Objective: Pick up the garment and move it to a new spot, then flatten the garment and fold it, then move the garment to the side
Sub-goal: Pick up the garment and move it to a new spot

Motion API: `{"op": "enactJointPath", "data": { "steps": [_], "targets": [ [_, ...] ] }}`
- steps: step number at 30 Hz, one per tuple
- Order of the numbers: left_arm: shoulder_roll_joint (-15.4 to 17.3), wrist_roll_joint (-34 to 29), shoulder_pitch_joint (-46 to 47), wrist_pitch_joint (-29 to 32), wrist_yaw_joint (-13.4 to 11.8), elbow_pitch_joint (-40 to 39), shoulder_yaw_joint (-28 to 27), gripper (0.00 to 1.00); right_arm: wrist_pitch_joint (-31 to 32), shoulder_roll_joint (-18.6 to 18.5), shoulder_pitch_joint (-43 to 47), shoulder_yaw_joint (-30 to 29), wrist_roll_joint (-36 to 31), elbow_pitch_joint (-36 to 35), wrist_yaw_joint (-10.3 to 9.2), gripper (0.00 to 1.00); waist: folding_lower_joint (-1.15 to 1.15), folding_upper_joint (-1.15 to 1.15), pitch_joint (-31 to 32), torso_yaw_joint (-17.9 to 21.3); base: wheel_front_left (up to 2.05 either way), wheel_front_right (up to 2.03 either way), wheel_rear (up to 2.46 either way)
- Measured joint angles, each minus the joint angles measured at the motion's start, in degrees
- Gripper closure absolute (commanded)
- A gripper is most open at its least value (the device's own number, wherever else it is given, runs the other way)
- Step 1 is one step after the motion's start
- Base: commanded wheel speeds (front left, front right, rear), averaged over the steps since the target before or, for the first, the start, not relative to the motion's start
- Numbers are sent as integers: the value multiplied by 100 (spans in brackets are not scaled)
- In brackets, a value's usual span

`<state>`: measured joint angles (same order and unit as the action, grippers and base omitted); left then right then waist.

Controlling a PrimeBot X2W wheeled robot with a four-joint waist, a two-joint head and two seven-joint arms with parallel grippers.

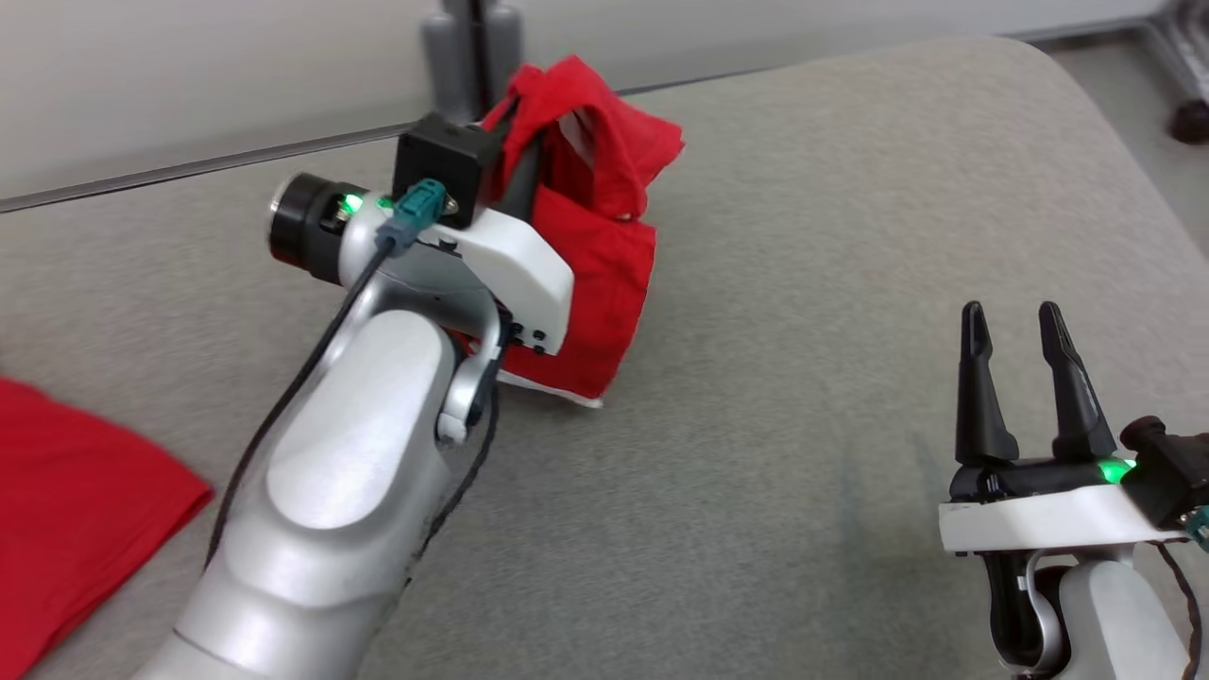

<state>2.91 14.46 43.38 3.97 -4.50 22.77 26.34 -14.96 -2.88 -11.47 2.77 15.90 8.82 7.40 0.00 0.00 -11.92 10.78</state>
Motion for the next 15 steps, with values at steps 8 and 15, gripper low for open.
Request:
{"op": "enactJointPath", "data": {
  "steps": [8,15],
  "targets": [
    [-14,1762,456,-613,-823,582,1193,0,-1,-1,-98,204,293,96,0,0,0,0,-302,909,0,0,0],
    [-24,2150,1039,-1214,-1020,1300,1807,0,-1,-1,-116,187,374,91,0,0,0,0,-548,1202,0,0,0]
  ]
}}
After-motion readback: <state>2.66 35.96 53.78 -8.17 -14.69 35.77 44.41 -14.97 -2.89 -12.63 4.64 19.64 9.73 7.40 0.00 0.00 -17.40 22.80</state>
